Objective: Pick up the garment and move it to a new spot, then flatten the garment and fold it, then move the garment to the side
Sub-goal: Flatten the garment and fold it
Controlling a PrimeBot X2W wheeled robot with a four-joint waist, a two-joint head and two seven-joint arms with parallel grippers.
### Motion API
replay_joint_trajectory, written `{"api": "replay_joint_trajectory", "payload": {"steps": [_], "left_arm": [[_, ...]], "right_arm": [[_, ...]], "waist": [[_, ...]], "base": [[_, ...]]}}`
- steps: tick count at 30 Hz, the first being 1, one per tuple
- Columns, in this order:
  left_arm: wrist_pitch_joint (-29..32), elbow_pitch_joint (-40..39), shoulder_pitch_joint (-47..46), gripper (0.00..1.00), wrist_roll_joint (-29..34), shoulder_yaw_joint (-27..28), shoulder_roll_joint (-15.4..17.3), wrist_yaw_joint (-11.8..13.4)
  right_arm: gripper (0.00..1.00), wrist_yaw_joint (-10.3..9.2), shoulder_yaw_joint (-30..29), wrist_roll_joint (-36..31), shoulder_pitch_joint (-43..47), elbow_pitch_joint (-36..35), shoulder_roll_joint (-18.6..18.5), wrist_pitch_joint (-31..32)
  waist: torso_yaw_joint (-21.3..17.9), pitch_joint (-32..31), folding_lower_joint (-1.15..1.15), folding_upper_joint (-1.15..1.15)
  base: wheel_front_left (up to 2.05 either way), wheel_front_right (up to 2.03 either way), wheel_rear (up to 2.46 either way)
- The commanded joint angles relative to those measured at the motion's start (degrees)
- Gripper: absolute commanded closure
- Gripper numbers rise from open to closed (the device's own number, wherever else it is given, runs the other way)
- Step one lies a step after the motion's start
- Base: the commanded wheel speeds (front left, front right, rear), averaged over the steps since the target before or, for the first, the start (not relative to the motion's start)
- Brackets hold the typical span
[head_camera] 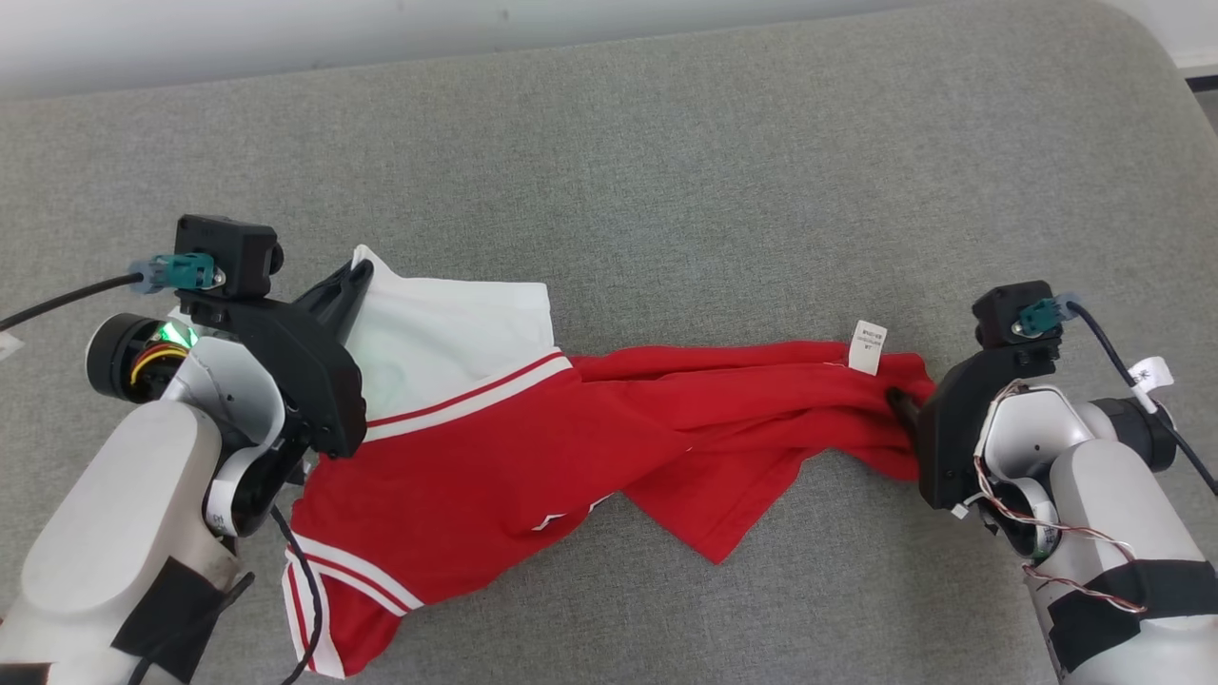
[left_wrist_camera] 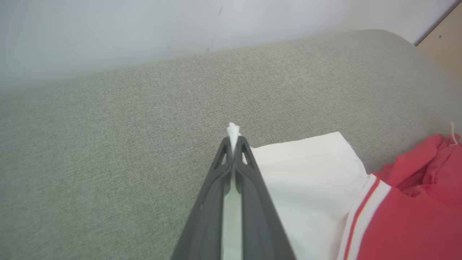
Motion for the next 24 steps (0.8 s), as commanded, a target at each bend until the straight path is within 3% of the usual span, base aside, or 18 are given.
{"api": "replay_joint_trajectory", "payload": {"steps": [1, 2, 3, 6, 8, 10, 11, 12, 13, 18, 24], "left_arm": [[0.1, 0.1, -0.3, 1.0, -0.2, 0.0, 0.3, 0.1], [0.0, 0.2, -0.4, 1.0, -0.2, 0.0, 0.3, 0.1], [-0.1, 0.3, -0.4, 1.0, -0.3, 0.0, 0.3, 0.1], [-0.2, 0.4, -0.3, 1.0, -0.5, 0.1, 0.5, 0.2], [-0.3, 0.5, -0.3, 1.0, -0.7, 0.1, 0.7, 0.2], [-0.4, 0.6, -0.2, 1.0, -0.7, 0.2, 0.7, 0.2], [-0.4, 0.6, -0.1, 1.0, -0.8, 0.2, 0.8, 0.3], [-0.5, 0.6, -0.1, 1.0, -0.8, 0.2, 0.8, 0.4], [-0.7, 0.6, 0.0, 1.0, -0.8, 0.2, 0.8, 0.4], [-3.3, 0.4, -0.2, 1.0, -0.3, 1.1, 0.8, 1.1], [-11.7, -2.0, -1.8, 1.0, -1.8, 5.7, 0.0, 2.8]], "right_arm": [[0.07, -0.15, 0.8, 0.3, 0.1, 0.3, 0.0, 0.2], [0.25, -0.15, 1.4, 0.5, 0.4, 0.2, -0.1, 0.3], [0.31, -0.15, 1.7, 0.6, 0.7, 0.1, -0.3, 0.3], [0.35, -0.15, 2.4, 0.8, 1.6, -0.4, -0.8, 0.3], [0.5, -0.15, 2.3, 0.4, 2.0, -0.7, -0.9, 0.5], [0.55, -0.15, 2.1, 0.0, 2.4, -1.0, -1.0, 0.5], [0.64, -0.15, 2.0, -0.1, 2.6, -1.2, -0.9, 0.6], [0.85, -0.15, 1.9, -0.2, 2.8, -1.2, -0.8, 0.8], [1.0, -0.15, 2.0, -0.2, 2.9, -1.4, -0.8, 0.8], [1.0, -0.15, 1.6, -0.3, 2.6, -2.7, -0.7, -1.0], [1.0, -0.15, 1.2, 0.3, 0.8, -5.6, -0.2, -6.5]], "waist": [[0.0, 0.0, 0.0, 0.0], [0.0, 0.0, 0.0, 0.0], [0.0, 0.0, 0.0, 0.0], [-0.2, -0.2, 0.0, 0.0], [-0.2, -0.3, 0.0, 0.0], [-0.3, -0.4, 0.0, 0.0], [-0.3, -0.5, 0.0, 0.0], [-0.4, -0.6, 0.0, 0.0], [-0.4, -0.7, 0.0, 0.0], [-0.5, -1.3, 0.0, 0.0], [-0.6, -2.5, 0.0, 0.0]], "base": [[0.0, 0.0, 0.0], [0.0, 0.0, 0.0], [0.0, 0.0, 0.0], [0.0, 0.0, 0.0], [0.0, 0.0, 0.0], [0.0, 0.0, 0.0], [0.0, 0.0, 0.0], [0.0, 0.0, 0.0], [0.0, 0.0, 0.0], [0.0, 0.0, 0.0], [0.0, 0.0, 0.0]]}}
